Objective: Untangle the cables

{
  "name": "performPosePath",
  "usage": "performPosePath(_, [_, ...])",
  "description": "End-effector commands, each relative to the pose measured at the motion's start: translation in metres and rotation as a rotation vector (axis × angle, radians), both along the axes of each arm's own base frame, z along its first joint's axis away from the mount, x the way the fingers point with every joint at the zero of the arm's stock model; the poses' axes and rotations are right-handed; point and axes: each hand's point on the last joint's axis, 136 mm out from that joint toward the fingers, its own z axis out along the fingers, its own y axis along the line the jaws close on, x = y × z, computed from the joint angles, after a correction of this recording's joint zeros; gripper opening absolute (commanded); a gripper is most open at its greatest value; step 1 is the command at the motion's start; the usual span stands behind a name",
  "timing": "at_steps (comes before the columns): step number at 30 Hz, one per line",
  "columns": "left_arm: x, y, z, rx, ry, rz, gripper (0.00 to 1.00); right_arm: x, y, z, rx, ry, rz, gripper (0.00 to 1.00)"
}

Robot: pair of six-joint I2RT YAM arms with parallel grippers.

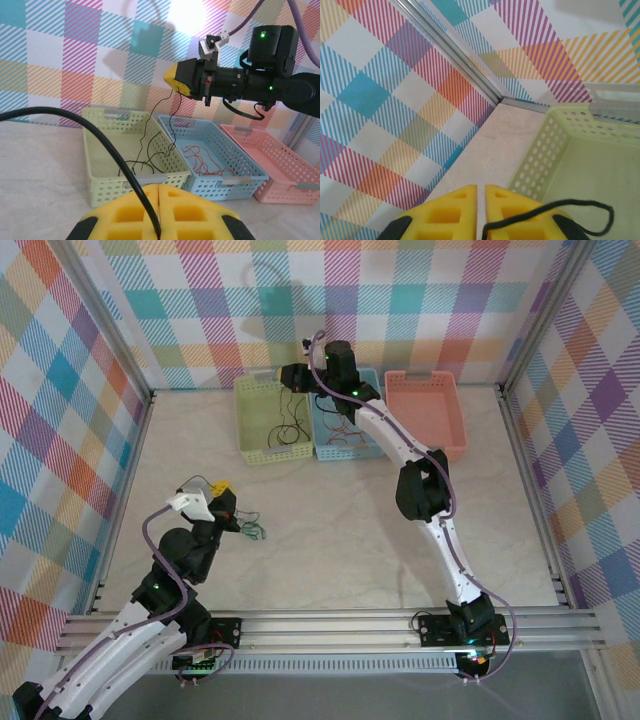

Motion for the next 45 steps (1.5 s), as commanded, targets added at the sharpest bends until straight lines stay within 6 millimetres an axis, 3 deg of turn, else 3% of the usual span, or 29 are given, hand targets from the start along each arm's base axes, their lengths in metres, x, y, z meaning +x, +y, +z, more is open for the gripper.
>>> performPosePath(1, [0.004, -0.005, -0.014, 0.018, 0.073, -0.013, 0.0, 0.0, 0.005, -0.016, -0.013, 0.018, 0.012, 0.27])
performPosePath(5, [0.01, -0.021, -0.016, 0.019, 0.092, -0.075, 0.0, -0.008, 0.008, -0.028, -0.06, 0.035, 0.058, 0.57])
performPosePath(6, [0.011, -0.027, -0.013, 0.02, 0.091, -0.097, 0.0, -0.012, 0.008, -0.029, -0.083, 0.042, 0.069, 0.6])
performPosePath(10, [0.019, -0.043, -0.002, 0.037, 0.118, -0.153, 0.0, -0.022, -0.006, -0.024, -0.184, 0.027, 0.058, 0.63])
performPosePath(15, [0.023, -0.07, 0.011, 0.053, 0.155, -0.267, 0.0, -0.037, -0.039, -0.013, -0.356, 0.029, -0.028, 0.67])
performPosePath(18, [0.024, -0.077, 0.014, 0.052, 0.165, -0.292, 0.0, -0.048, -0.053, -0.007, -0.411, 0.032, -0.037, 0.68])
performPosePath(25, [0.027, -0.088, 0.019, 0.062, 0.187, -0.336, 0.0, -0.085, -0.048, -0.019, -0.389, 0.131, 0.094, 0.57])
performPosePath(29, [0.025, -0.1, 0.022, 0.069, 0.2, -0.398, 0.0, -0.103, -0.051, 0.0, -0.335, 0.079, 0.118, 0.54])
performPosePath(31, [0.026, -0.108, 0.024, 0.07, 0.216, -0.434, 0.0, -0.121, -0.058, 0.016, -0.308, 0.034, 0.14, 0.54])
performPosePath(35, [0.03, -0.118, 0.027, 0.058, 0.245, -0.464, 0.0, -0.162, -0.083, 0.029, -0.276, -0.097, 0.138, 0.54])
performPosePath(37, [0.031, -0.124, 0.03, 0.042, 0.257, -0.485, 0.0, -0.191, -0.097, 0.035, -0.236, -0.202, 0.155, 0.54])
performPosePath(42, [0.032, -0.143, 0.042, -0.02, 0.28, -0.562, 0.0, -0.271, -0.112, 0.023, -0.087, -0.363, 0.324, 0.54])
performPosePath(45, [0.032, -0.155, 0.049, -0.048, 0.303, -0.617, 0.0, -0.302, -0.113, 0.008, -0.069, -0.458, 0.381, 0.59])
